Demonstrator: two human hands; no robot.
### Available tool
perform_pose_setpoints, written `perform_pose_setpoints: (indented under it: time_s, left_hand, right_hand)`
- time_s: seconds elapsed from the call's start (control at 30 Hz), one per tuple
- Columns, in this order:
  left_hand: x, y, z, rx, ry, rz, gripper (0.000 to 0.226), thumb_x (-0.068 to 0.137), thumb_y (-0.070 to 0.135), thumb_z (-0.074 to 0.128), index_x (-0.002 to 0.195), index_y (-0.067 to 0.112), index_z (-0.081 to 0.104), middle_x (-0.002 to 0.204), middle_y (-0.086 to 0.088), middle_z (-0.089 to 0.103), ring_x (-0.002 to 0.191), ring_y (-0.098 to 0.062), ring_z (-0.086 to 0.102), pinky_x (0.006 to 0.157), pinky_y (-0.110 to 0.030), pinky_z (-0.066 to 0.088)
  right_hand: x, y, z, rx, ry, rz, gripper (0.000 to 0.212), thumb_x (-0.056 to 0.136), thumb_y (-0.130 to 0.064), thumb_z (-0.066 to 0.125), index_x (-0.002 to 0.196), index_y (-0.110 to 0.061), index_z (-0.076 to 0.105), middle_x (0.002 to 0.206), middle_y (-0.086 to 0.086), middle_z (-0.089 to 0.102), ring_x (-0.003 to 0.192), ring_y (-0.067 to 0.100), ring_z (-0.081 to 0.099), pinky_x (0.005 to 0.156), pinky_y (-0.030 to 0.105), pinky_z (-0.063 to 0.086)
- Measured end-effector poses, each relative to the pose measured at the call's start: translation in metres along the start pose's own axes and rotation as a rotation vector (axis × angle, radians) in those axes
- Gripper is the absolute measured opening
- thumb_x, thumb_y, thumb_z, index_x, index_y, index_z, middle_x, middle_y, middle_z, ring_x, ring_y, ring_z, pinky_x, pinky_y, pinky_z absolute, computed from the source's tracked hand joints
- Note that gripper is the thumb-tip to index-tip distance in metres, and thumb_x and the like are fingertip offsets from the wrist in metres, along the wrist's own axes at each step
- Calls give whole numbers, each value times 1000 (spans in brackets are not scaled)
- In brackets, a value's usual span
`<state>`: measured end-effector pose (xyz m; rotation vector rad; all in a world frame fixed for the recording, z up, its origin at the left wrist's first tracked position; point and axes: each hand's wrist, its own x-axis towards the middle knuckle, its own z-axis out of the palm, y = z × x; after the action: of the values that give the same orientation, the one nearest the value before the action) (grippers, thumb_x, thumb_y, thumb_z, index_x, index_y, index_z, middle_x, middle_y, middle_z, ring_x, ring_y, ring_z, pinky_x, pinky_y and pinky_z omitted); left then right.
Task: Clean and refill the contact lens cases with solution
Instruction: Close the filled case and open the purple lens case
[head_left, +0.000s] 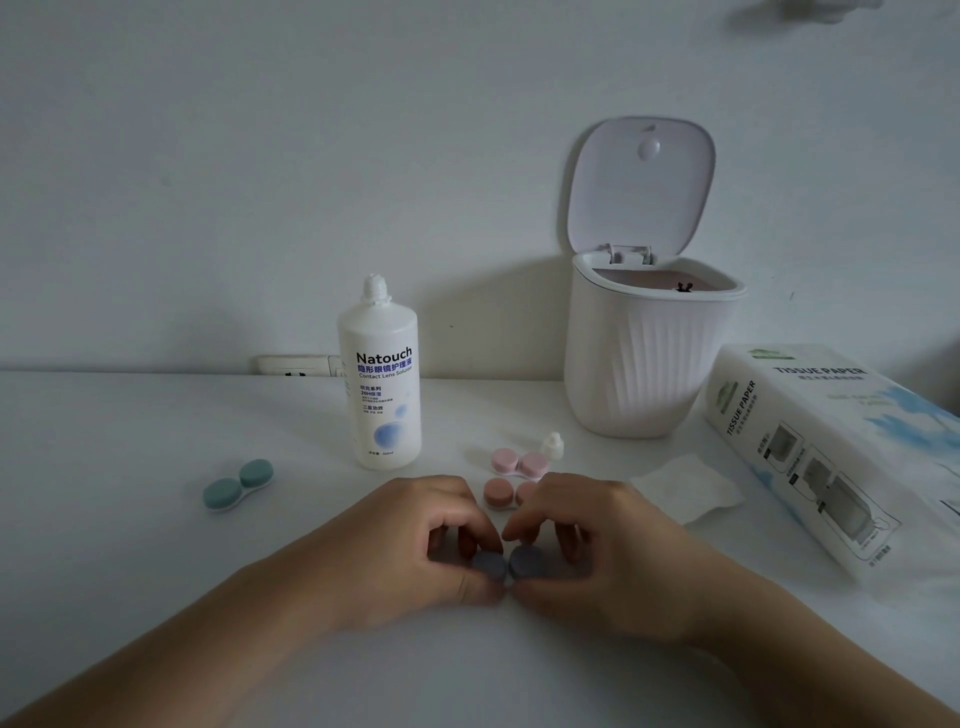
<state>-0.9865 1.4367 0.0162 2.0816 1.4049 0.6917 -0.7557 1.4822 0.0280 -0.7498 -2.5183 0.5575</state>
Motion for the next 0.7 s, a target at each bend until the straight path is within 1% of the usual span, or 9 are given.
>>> perform_pose_setpoints:
  time_s: [0.07, 0.17, 0.23, 0.33, 0.43, 0.5, 0.57, 0.6, 0.7]
  left_hand:
    - [0, -1, 0, 16, 1, 4, 41, 64, 63, 73, 94, 35, 74, 91, 16, 59, 75, -4, 56, 68, -18, 45]
    - [0, -1, 0, 16, 2, 6, 41, 64, 63, 74, 95, 36, 74, 90, 17, 59, 75, -4, 56, 67, -17, 44]
    - [0, -1, 0, 4, 6, 3, 35, 66, 59, 76, 94, 37, 74, 90, 16, 60, 74, -4, 57, 67, -16, 43]
    - [1, -1, 0, 2, 8, 4, 34, 66, 57, 76, 94, 37, 74, 91, 16, 60, 74, -4, 58, 67, -16, 44]
    - [1, -1, 0, 13, 3, 6, 39, 63, 63, 74, 94, 39, 72, 90, 19, 59, 76, -3, 57, 67, -14, 43]
    - [1, -1, 0, 16, 2, 9, 39, 63, 63, 74, 94, 39, 72, 89, 20, 59, 76, -3, 56, 67, -15, 43]
    - [1, -1, 0, 16, 2, 10, 38, 64, 62, 75, 93, 38, 73, 88, 19, 59, 75, -4, 56, 67, -17, 44]
    - [1, -2, 0, 15, 1, 9, 36, 65, 61, 76, 93, 38, 73, 89, 18, 59, 75, -5, 56, 67, -18, 44]
    - [1, -3, -1, 25, -3, 8, 35, 67, 56, 78, 95, 36, 74, 90, 16, 60, 75, -5, 56, 67, -19, 45]
  right_hand:
    - [1, 1, 2, -34, 10, 17, 25, 74, -48, 74, 93, -33, 70, 78, -22, 57, 68, 9, 57, 61, 28, 49]
    - [1, 2, 2, -30, 10, -6, 16, 77, -36, 73, 92, -32, 71, 75, -19, 56, 66, 11, 58, 60, 28, 49]
    - [0, 1, 1, -11, -6, -23, 16, 79, -34, 72, 95, -33, 70, 79, -18, 57, 67, 14, 58, 60, 30, 50]
    - [0, 1, 0, -9, -14, -5, 26, 75, -44, 76, 99, -37, 68, 85, -21, 58, 69, 12, 57, 62, 29, 51]
    - [1, 2, 1, -66, -3, 12, 29, 74, -50, 75, 97, -34, 69, 81, -23, 56, 71, 5, 56, 62, 25, 49]
    - [2, 2, 2, -73, -2, 0, 23, 75, -45, 74, 94, -31, 70, 77, -22, 55, 71, 1, 55, 61, 19, 45]
    - [1, 0, 1, -68, -6, -21, 16, 77, -35, 73, 91, -29, 72, 75, -21, 54, 71, -3, 54, 60, 11, 38]
    - [1, 0, 1, -64, -10, -28, 14, 77, -31, 72, 91, -28, 73, 74, -21, 54, 71, -5, 53, 61, 9, 37]
    - [0, -1, 0, -41, -14, -30, 17, 75, -27, 70, 91, -28, 73, 76, -16, 58, 67, 2, 53, 59, 12, 39]
